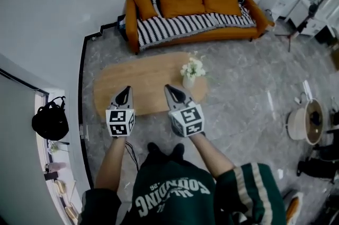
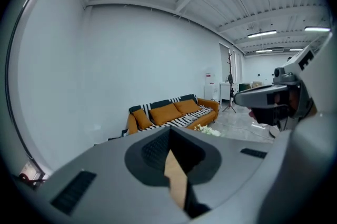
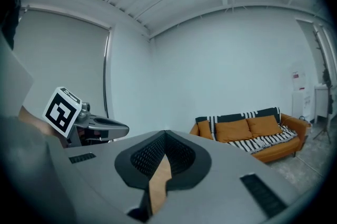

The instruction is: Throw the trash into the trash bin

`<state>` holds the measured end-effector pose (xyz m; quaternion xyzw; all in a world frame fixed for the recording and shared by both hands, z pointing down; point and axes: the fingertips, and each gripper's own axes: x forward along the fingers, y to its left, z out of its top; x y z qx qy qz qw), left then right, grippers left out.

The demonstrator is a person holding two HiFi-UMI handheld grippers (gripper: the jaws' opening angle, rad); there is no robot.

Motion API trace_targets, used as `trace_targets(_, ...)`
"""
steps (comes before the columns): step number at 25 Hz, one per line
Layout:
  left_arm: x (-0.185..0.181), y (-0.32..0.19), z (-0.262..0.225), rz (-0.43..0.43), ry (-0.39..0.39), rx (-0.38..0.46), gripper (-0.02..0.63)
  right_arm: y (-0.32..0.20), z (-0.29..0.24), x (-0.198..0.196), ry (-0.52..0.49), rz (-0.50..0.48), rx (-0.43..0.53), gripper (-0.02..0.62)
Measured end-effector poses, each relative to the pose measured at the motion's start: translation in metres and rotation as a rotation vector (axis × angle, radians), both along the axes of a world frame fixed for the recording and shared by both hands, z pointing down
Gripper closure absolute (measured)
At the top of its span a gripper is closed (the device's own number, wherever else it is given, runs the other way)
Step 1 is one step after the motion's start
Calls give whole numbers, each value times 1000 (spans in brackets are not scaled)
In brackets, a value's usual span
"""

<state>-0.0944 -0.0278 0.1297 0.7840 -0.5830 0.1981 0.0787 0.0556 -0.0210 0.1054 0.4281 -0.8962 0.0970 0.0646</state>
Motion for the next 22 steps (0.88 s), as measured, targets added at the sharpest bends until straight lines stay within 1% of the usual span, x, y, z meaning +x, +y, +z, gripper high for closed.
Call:
trace_targets(4, 2, 14, -2, -8, -1, 2, 606, 10, -6, -2, -22, -14, 15, 597)
trace_targets(12, 1, 20, -10, -10, -7, 26, 606, 11, -11, 5, -14, -14, 27, 597)
trace_targets(22, 3, 24, -11, -7, -9, 26, 606, 17, -12, 7, -2, -21, 31, 597)
